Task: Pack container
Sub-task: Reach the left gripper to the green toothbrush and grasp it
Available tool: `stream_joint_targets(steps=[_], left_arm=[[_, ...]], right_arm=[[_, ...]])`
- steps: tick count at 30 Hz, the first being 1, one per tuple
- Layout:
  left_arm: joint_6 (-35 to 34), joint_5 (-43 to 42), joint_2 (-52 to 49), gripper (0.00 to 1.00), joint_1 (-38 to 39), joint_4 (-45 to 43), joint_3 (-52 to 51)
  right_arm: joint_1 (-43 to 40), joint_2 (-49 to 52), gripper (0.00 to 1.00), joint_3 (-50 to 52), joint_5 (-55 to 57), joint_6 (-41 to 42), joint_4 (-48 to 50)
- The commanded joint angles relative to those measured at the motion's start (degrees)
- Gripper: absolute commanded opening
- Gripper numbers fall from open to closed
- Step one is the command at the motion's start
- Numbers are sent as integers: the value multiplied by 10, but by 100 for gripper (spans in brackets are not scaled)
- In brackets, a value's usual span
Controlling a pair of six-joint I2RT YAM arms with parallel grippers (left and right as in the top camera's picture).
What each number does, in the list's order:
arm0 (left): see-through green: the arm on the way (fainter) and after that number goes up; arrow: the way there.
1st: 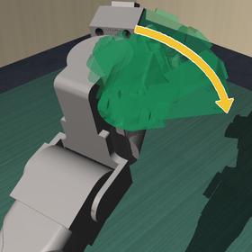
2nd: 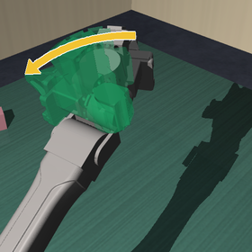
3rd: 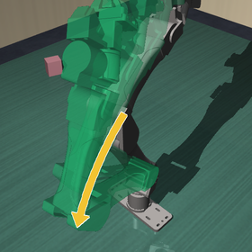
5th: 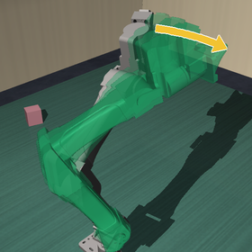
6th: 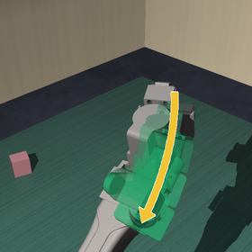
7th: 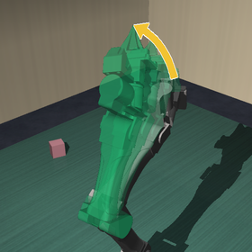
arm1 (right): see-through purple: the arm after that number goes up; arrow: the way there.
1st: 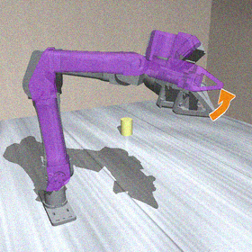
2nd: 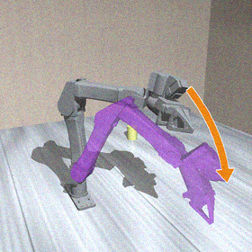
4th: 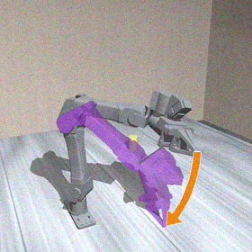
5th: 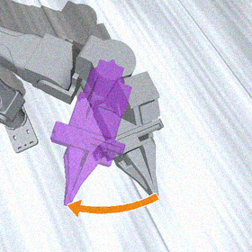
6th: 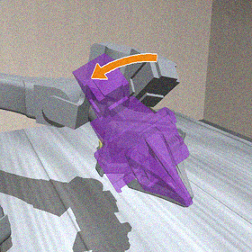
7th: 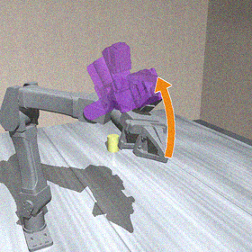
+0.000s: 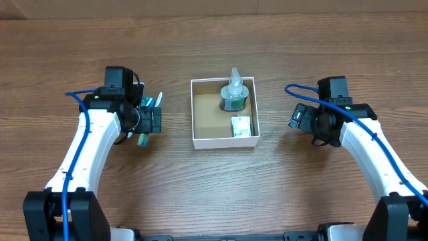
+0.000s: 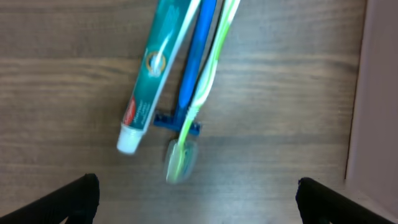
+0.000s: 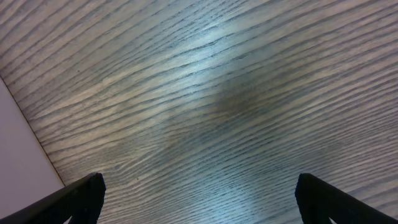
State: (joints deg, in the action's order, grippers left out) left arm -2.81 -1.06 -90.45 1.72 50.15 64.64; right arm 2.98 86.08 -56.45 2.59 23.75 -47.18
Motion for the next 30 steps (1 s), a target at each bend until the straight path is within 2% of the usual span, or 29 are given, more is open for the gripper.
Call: stream_joint_targets(steps=[1,5,11,14,17,20,25,27,28,30], left_arm=[[-11,-24,-5,100,-5,24,10],[-5,-28,-6,100,-5,9,-9],[-1,-28,-21,100,-5,-85,-77],[1,-28,-31,95,-5,-101,-86],[1,-31,-50,85,-5,-108,-87],[1,-31,-81,85,-5,-124,-87],[0,-37,-110,79,-5,-129,-87],[0,-37,-111,69,-5,-129,-87],[0,-37,-111,59,-5,-129,-87],[0,-37,-111,45,-5,-130,-87]], right_arm=[[-3,-6,100,2,5,-1,2],[-3,-6,100,2,5,-1,2],[-3,-6,100,2,5,-1,2],[-3,-6,100,2,5,-1,2],[-3,-6,100,2,5,-1,2],[-3,-6,100,2,5,-1,2],[-3,-6,100,2,5,-1,2],[-3,-6,100,2,5,-1,2],[-3,-6,100,2,5,-1,2],[-3,-6,100,2,5,-1,2]])
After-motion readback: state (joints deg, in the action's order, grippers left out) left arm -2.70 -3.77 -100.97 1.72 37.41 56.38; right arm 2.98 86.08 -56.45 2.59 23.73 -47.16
